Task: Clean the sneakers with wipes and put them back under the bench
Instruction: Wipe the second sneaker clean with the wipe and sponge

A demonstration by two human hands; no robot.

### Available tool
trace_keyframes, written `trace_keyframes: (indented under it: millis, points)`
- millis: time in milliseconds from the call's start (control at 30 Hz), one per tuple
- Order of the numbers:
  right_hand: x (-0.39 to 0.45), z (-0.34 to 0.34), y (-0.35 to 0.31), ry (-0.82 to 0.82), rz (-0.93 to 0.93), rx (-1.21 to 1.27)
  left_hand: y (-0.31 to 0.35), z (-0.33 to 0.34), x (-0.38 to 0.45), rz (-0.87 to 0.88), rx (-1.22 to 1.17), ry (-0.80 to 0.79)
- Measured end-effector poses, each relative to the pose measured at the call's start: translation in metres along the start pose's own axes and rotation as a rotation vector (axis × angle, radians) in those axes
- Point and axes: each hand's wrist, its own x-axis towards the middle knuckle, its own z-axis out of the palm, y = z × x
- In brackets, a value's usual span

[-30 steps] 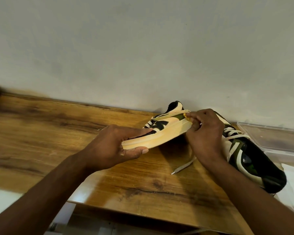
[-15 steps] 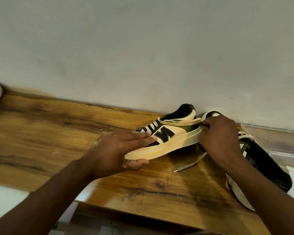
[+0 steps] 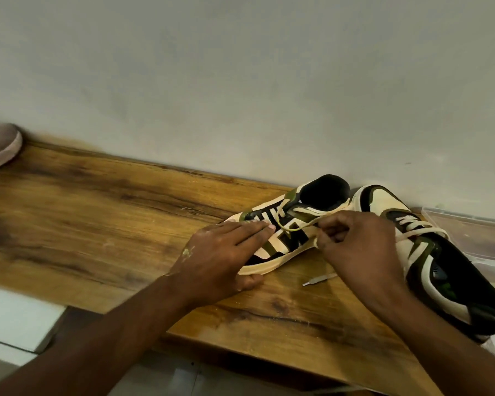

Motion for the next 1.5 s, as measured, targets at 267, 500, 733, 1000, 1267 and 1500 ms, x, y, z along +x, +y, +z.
trace_keyframes:
  millis: [267,500,733,1000,1267,1500]
  points:
    - [-0.016,0.019,-0.01,-0.051,-0.11,0.13,-0.022,-0.026,0.007,-0.47,-0.45,0.067]
    - [-0.024,0.026,-0.023,-0.067,-0.275,0.197,-0.049,-0.034,0.0,-0.654,-0.656,-0.267]
    - [-0.029,0.039,-0.026,-0.058,-0.355,0.137,-0.034,-0.032,0.007,-0.649,-0.53,-0.238]
    - [-0.027,0.041,-0.029,-0.062,-0.263,0.156,0.0,-0.029,0.02,-0.363,-0.328,-0.028]
    - [-0.018,0.041,-0.045,-0.029,0.126,0.703,-0.003,-0.027,0.027,-0.642,-0.904,0.064]
    - [-0.017,0.042,-0.098,-0.058,0.114,0.811,-0.017,-0.066,0.027,-0.771,-1.024,0.212]
